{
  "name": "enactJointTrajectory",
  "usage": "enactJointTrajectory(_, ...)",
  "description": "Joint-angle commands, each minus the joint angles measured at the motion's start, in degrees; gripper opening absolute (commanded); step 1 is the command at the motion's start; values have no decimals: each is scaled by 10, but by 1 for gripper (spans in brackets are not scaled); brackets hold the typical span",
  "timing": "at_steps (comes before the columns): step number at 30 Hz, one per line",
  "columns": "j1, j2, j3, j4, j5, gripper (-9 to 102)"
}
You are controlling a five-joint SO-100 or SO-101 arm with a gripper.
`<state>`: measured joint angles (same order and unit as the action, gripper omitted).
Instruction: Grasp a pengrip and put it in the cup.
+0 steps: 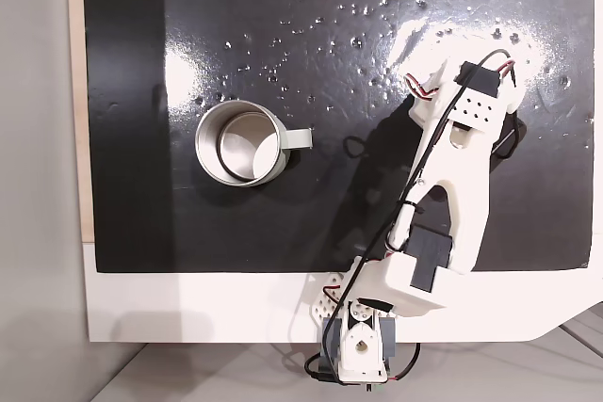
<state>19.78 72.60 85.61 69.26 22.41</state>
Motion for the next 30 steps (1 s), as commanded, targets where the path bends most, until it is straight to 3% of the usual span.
enactJointTrajectory(1,-15,67,-33,72,-9,0)
enactJointTrajectory(6,-40,154,-51,192,-9,0)
enactJointTrajectory(13,-113,287,-47,274,-38,0)
enactJointTrajectory(19,-276,379,-23,308,-79,0)
enactJointTrajectory(30,-530,439,10,292,-75,0)
